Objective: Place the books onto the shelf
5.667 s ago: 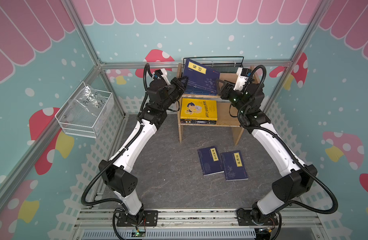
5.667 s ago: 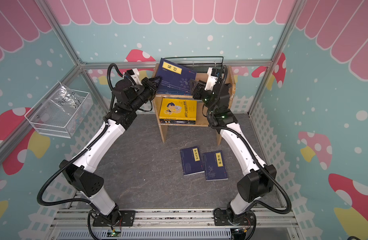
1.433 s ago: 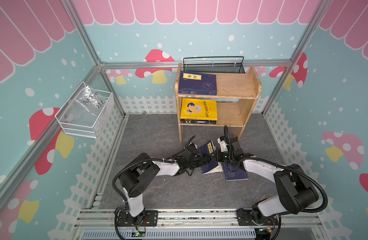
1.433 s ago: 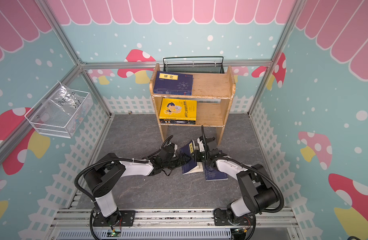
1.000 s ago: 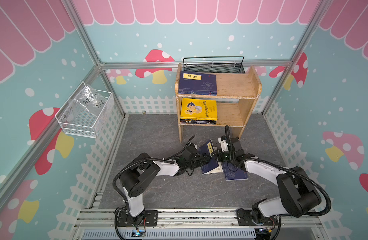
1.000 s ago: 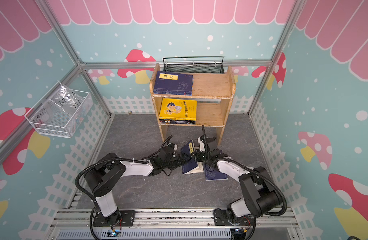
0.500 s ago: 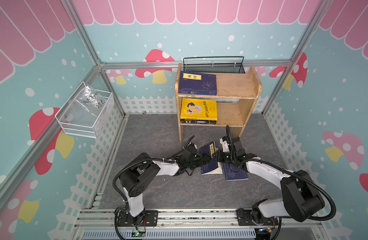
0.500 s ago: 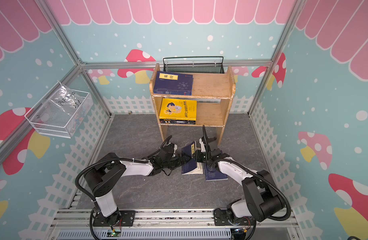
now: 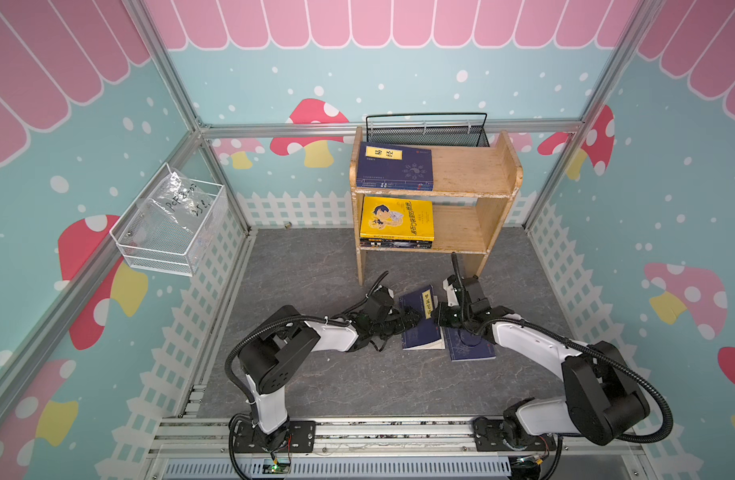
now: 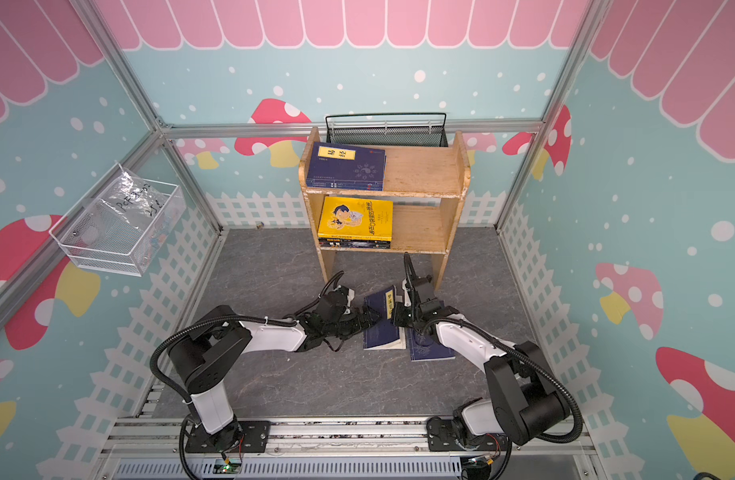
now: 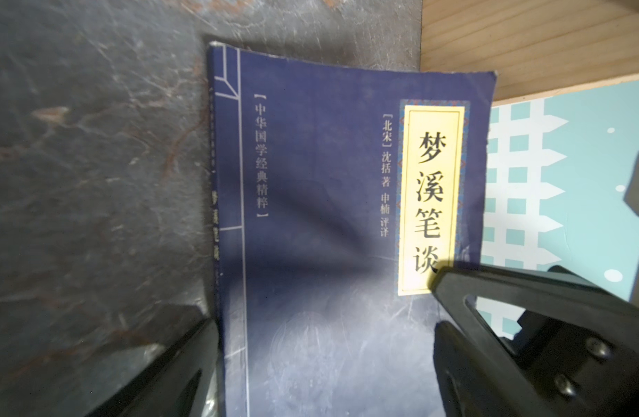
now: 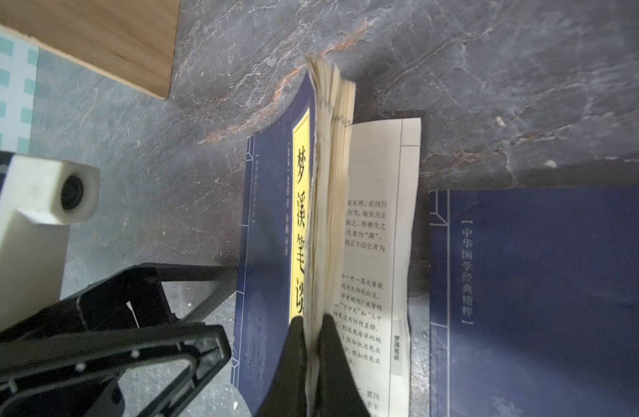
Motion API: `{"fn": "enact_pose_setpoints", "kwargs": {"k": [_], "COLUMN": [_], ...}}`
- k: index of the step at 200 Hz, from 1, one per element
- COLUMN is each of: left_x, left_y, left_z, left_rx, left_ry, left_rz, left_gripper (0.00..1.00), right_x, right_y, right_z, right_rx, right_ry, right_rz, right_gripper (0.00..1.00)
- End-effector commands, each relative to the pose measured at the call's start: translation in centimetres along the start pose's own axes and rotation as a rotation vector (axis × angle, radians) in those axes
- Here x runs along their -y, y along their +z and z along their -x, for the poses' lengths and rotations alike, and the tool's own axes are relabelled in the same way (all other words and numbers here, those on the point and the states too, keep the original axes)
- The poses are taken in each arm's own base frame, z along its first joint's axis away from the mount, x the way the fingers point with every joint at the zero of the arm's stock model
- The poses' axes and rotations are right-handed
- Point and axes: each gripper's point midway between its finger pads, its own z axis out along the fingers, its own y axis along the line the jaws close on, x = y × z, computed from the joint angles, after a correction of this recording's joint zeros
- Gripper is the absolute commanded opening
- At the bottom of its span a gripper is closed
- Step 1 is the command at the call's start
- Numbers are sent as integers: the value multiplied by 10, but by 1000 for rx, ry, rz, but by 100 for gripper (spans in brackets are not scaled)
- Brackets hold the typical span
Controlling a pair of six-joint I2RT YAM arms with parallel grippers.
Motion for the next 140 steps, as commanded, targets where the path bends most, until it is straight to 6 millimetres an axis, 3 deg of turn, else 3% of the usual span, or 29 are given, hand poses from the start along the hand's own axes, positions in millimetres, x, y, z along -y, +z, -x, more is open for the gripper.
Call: {"fn": "enact_pose_setpoints", "kwargs": {"k": [1,43,85,115,140], "left_x": [5,40,91,109,143], "left_y": [-10,-51,-101,-131,-158], "left_z": [8,23,26,35,35], "left_rx": [16,36,16,71,94], "left_ry": [-17,50,220,351,430], "left_rz": [-45,-238,-371,-314,-435], "left_gripper": [94,94,95,96,95], "right_x": [-11,-54,-108,-131,-150], "right_y": [-10,-49,-117,-167,-197], "right_z": [15,44,70,85,89], "right_rx": [45,136,230,313,356], "right_ry": [-19,-82,-205,-279,-333], "right_rz": [7,158,343,399,474], "right_gripper": [4,2,1,1,1]}}
